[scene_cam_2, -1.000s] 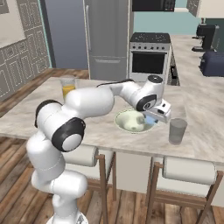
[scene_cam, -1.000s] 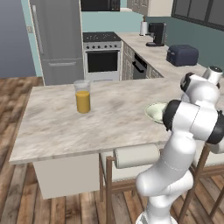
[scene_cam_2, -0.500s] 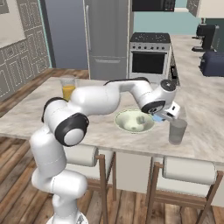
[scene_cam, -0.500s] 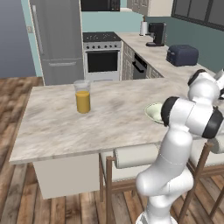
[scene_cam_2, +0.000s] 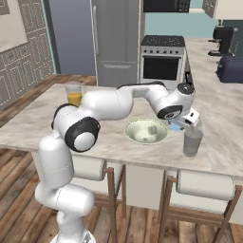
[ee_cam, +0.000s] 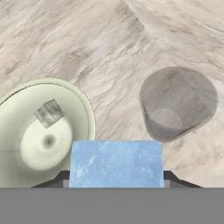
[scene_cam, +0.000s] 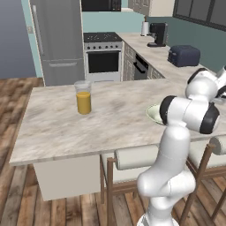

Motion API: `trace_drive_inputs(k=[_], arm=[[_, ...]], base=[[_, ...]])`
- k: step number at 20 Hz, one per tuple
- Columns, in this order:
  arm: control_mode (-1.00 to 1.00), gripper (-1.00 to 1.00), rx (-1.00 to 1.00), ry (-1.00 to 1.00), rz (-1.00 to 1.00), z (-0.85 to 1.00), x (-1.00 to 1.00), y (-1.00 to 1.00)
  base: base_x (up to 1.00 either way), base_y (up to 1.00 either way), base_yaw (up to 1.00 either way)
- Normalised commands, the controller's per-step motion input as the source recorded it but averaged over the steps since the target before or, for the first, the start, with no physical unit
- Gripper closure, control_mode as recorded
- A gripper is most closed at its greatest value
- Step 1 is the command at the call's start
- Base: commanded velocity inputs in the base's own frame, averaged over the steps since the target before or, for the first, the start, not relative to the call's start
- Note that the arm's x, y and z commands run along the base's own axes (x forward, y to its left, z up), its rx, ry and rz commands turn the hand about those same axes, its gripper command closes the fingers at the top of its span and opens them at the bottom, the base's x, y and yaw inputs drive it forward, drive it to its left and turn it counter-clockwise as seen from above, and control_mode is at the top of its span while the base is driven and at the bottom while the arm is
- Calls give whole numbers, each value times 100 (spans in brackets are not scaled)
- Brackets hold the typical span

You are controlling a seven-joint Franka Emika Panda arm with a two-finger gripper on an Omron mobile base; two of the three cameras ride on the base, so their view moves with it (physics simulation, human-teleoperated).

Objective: There are two ice cubes in the ice bowl. Place both ice cubes in the glass cup.

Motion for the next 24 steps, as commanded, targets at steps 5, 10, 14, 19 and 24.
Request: trace_drive_inputs(k=[5,10,14,19,24], arm=[[-100,100,-11,13,-3,0,13,-8],[-100,100,0,3,0,0,4,-7],[-100,100,0,0,0,-3,14,-12],[-100,100,0,4,0,0,31,-10],[-100,100,0,3,0,0,26,-25]], base=[[0,0,0],[0,0,0],[0,0,0],[0,0,0],[0,0,0]])
